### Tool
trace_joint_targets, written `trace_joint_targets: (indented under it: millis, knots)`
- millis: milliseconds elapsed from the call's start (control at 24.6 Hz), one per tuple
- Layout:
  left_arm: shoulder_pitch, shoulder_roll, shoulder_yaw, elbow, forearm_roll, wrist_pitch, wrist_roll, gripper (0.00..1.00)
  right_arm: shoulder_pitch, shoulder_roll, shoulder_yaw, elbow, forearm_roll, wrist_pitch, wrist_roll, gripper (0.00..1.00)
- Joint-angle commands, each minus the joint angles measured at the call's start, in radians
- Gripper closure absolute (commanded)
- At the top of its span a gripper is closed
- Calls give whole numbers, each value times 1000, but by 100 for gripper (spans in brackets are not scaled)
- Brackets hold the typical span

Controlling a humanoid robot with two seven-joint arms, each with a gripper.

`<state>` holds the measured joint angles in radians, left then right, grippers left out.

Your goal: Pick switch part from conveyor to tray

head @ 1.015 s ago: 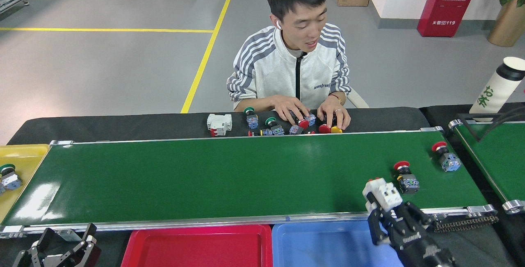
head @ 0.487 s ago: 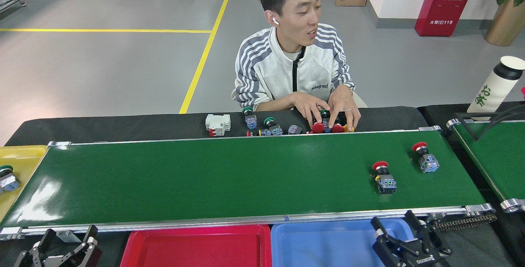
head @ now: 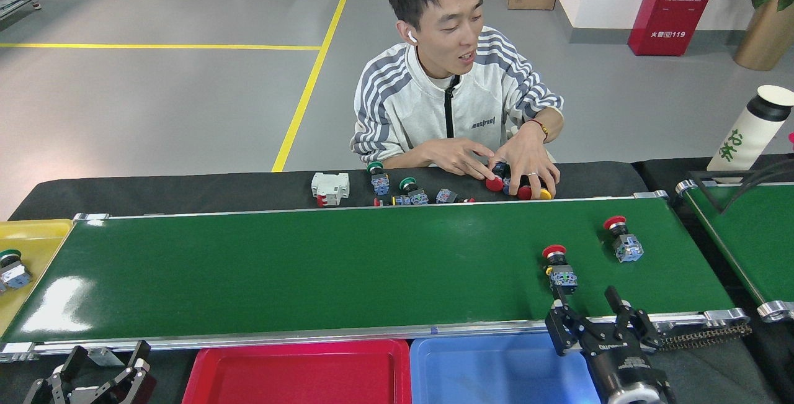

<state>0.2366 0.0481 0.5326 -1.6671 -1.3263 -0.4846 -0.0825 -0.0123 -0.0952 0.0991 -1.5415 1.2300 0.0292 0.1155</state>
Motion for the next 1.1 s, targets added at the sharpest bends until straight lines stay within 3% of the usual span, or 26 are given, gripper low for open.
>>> trace_joint_targets:
  millis: [0, 203, 284, 406, 487, 528, 731, 974, 1015, 1055]
  knots:
    - [-2, 2, 1, -13, 4, -2, 3, 0, -32, 12, 24, 14, 0, 5, 18, 5]
    - [-6, 2, -3, -14, 2, -2, 3, 0, -130, 43, 73, 129, 3, 52, 18, 8]
    - [-6, 2, -5, -14, 2, -2, 3, 0, -152, 38, 94, 158, 8, 57, 18, 30]
    - [-8, 1, -5, -11, 1, -2, 3, 0, -156, 32, 117, 169, 28, 51, 21, 77]
    - [-8, 1, -5, -13, 1, 0, 3, 0, -156, 29, 117, 169, 29, 46, 33, 93]
    - [-8, 1, -5, -13, 1, 0, 3, 0, -156, 26, 117, 167, 29, 46, 36, 95]
    - [-8, -2, -3, -14, 1, 0, 3, 0, -140, 20, 122, 81, 29, -72, 35, 96]
    - [-8, 2, -3, -6, 1, 0, 3, 0, -80, 14, 238, -106, 37, -471, 16, 94]
    - [-10, 2, -3, -6, 1, 0, 3, 0, -84, 23, 287, -108, 52, -523, 9, 86]
    - [-11, 4, -3, -6, 1, 0, 3, 0, -87, 34, 326, -106, 72, -535, 4, 68]
